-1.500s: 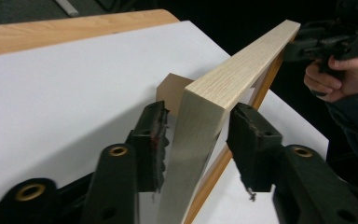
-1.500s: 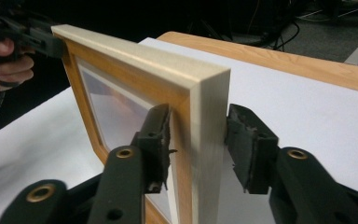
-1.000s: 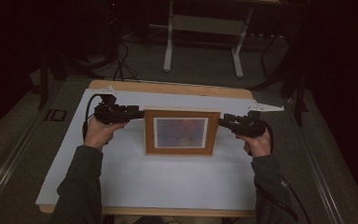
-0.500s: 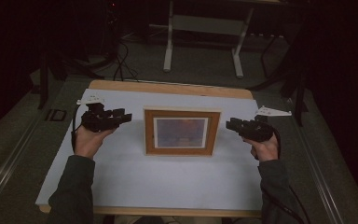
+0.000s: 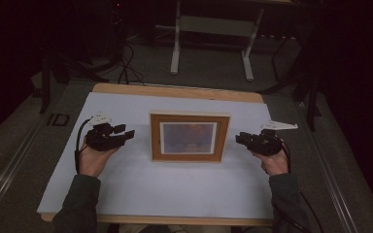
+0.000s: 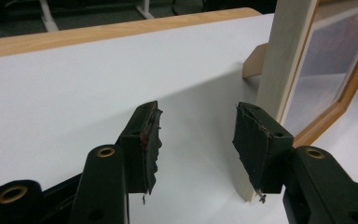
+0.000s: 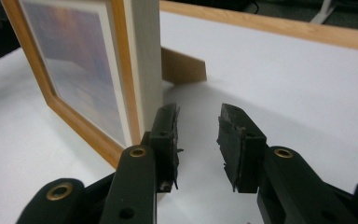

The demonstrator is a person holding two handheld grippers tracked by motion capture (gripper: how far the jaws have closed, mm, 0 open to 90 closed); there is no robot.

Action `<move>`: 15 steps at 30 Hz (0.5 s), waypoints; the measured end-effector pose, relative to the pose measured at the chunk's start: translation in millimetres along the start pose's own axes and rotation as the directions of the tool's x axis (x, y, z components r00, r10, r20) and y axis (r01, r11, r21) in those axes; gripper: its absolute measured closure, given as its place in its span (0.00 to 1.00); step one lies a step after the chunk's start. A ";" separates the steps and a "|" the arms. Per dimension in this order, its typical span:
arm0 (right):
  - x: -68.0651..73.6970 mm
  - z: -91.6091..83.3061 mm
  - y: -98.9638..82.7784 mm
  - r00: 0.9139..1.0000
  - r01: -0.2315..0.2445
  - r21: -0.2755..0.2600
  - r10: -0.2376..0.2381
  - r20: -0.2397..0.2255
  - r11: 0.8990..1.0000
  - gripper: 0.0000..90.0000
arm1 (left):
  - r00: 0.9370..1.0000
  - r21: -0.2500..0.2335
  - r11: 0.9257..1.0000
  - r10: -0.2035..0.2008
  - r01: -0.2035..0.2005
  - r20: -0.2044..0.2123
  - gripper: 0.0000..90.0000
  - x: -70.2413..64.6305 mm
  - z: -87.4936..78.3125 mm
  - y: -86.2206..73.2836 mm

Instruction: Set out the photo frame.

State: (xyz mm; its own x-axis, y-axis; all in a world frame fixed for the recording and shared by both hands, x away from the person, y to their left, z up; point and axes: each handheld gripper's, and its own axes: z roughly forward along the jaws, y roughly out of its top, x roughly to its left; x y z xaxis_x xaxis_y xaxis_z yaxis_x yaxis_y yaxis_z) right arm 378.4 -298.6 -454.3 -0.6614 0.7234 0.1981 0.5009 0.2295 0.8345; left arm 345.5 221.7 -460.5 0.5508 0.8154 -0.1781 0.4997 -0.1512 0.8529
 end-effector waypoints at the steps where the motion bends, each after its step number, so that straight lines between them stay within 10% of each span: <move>1: 0.0 0.8 -2.4 1.000 -0.003 0.005 0.003 0.000 1.000 0.74 | 1.000 -0.002 1.000 -0.004 0.004 -0.004 0.57 -0.4 0.4 -3.1; 15: -1.1 12.5 -26.6 1.000 -0.023 0.050 0.023 0.007 0.998 0.72 | 0.995 0.076 0.997 0.014 -0.007 -0.097 0.56 -3.2 11.5 -37.0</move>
